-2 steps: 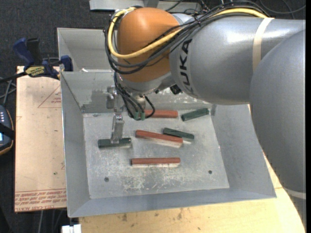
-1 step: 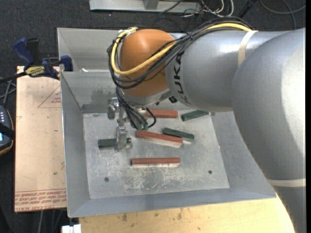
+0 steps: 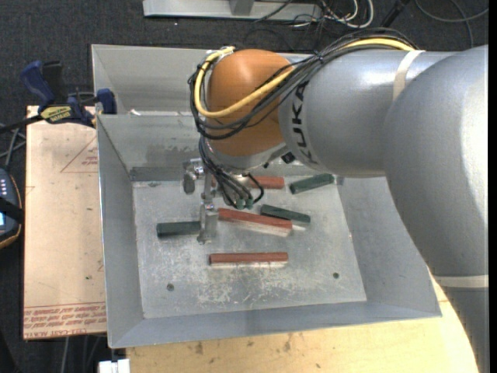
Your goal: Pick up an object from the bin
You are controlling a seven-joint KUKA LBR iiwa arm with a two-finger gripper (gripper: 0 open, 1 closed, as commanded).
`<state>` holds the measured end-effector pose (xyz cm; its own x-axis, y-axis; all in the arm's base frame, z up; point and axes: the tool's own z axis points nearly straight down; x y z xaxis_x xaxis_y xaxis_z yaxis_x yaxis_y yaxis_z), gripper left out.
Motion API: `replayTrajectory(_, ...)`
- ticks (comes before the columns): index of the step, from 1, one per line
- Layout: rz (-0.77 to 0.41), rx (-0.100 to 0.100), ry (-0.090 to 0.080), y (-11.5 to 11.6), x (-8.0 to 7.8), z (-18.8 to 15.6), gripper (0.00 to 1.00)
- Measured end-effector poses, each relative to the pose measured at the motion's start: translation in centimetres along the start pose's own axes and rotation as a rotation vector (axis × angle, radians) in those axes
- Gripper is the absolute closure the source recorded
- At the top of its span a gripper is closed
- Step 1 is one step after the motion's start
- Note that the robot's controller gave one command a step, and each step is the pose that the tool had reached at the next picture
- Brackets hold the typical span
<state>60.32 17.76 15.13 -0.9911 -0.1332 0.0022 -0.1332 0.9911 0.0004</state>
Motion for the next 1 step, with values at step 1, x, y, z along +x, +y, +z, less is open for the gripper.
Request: replayTrajectory(1,-0.02,-0.001,-0.005,0.22,0.15,3.14,0.0)
